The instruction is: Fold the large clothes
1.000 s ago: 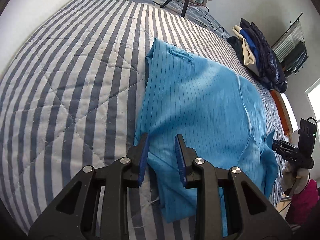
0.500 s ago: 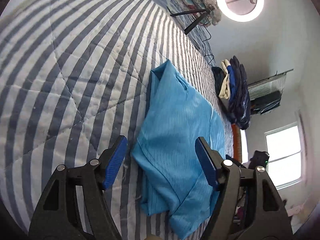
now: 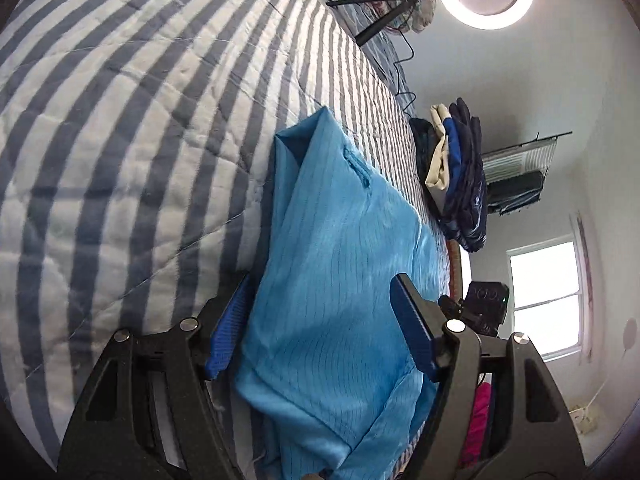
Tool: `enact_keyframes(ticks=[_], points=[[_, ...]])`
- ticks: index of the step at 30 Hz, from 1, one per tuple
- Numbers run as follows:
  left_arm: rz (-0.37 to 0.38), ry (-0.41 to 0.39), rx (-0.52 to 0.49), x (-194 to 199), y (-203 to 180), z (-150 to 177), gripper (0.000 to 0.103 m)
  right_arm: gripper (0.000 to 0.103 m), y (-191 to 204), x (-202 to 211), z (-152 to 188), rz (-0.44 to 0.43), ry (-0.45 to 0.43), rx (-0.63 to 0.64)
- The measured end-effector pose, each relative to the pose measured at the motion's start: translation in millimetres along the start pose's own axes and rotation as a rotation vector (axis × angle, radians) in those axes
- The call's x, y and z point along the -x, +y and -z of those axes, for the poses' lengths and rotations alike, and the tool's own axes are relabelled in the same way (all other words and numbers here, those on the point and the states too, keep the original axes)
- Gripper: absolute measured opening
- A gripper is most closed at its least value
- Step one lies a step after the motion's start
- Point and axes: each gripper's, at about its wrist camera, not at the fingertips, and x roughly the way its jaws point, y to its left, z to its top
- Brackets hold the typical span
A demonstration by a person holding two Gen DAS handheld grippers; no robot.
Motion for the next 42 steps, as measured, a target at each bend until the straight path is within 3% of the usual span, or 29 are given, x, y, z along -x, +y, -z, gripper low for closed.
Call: enact_keyframes(ticks=[3,7,13,19,27,42], points=[[-0.025,-0.001,-0.031,-10.7,-9.4,-2.4,0.071,0.059,6.9,-11.7,-2.7,-0.017,0.007,0.005],[-0.075,-0.008,-0.066,-19.5,-18.5,-0.5,0.058,0.059,16.6,-19.8,-1.8,-0.046,0.017,0.000],[-0.201,-0.021,-0.112,-23.1,-32.1,6.7,0.029,0.035,34.0,-26.9,5.0,-0.005,0.038,0.010],[-0.259,-0.067,-0.186,-22.8,-62.7,14.4,0.014,0.014,68.4,-26.6,6.6,0.134,0.041,0.102],[-0.258,-0.117,-0.220,-16.5,-99.5,24.9,0.009,0.005,131.1,-19.9,11.5,0.294,0.018,0.255],[-0.228,-0.146,-0.332,-3.9,-187.9,51.9,0.008,0.004,192.4,46.1,25.3,0.421,-0.038,0.390]])
